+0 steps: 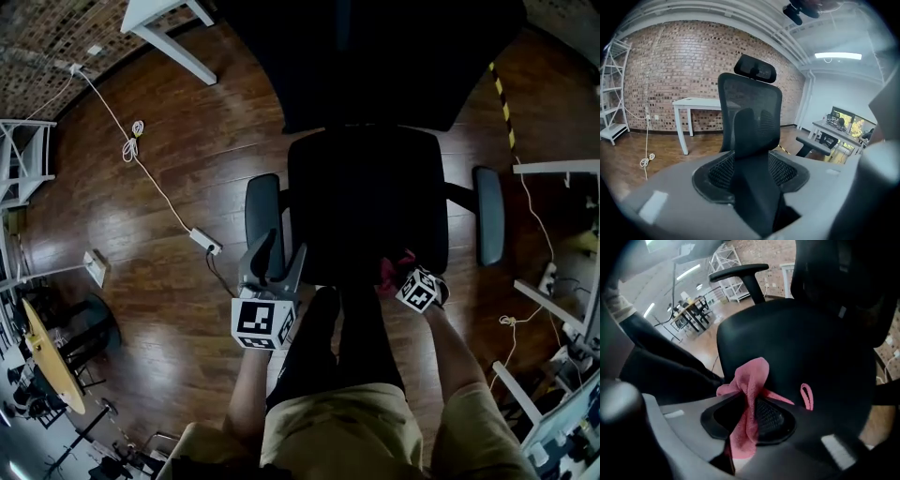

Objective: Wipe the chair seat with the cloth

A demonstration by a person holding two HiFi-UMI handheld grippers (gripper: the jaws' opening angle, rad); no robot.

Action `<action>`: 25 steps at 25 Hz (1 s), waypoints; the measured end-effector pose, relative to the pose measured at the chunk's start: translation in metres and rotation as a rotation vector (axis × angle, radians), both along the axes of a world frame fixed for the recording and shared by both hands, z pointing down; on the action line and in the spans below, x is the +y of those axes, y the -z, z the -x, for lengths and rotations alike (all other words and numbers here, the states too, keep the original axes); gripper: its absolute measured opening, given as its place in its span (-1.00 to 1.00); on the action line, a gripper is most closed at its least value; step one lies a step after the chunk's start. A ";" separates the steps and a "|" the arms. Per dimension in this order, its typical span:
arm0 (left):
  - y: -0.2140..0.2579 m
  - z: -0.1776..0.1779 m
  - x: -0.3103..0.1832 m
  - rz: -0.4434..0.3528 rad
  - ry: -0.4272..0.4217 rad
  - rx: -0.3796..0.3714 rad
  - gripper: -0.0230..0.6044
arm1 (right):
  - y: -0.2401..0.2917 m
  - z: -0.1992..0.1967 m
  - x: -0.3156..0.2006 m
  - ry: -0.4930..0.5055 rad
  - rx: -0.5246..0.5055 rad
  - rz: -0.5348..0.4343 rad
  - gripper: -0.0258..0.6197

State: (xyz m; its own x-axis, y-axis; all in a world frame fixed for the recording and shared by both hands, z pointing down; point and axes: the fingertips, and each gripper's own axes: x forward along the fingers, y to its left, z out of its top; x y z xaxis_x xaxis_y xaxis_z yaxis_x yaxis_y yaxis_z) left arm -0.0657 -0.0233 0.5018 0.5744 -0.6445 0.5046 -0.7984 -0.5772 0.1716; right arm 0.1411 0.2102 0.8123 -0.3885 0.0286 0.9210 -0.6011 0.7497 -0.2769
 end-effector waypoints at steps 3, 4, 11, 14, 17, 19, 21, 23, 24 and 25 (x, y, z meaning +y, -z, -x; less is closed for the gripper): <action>-0.003 -0.016 -0.002 0.005 -0.029 0.000 -0.25 | 0.009 -0.086 0.018 0.083 0.107 0.004 -0.68; -0.004 -0.018 -0.003 0.005 -0.035 -0.001 -0.25 | 0.012 -0.109 0.023 0.098 0.148 0.005 -0.68; -0.008 -0.014 -0.006 0.014 -0.045 -0.024 -0.25 | 0.015 -0.210 0.048 -0.263 0.443 0.056 -0.68; 0.001 -0.013 -0.011 -0.002 -0.037 -0.021 -0.25 | 0.020 -0.192 0.034 -0.431 0.373 0.029 -0.68; 0.016 -0.007 -0.018 -0.025 -0.024 -0.001 -0.25 | 0.033 -0.157 0.009 -0.575 0.255 -0.020 -0.68; 0.030 0.002 -0.018 -0.025 0.002 0.031 -0.25 | 0.056 -0.123 -0.006 -0.658 0.138 -0.073 -0.68; 0.047 0.009 -0.013 -0.025 0.025 0.073 -0.26 | 0.087 -0.085 -0.019 -0.714 0.013 -0.137 -0.68; 0.067 0.012 -0.011 -0.048 0.033 0.116 -0.27 | 0.121 -0.055 -0.035 -0.763 -0.099 -0.204 -0.69; 0.078 0.013 -0.010 -0.065 0.034 0.136 -0.27 | 0.140 -0.043 -0.044 -0.783 -0.137 -0.242 -0.69; 0.088 0.013 -0.007 -0.081 0.034 0.155 -0.28 | 0.161 -0.034 -0.052 -0.797 -0.157 -0.287 -0.69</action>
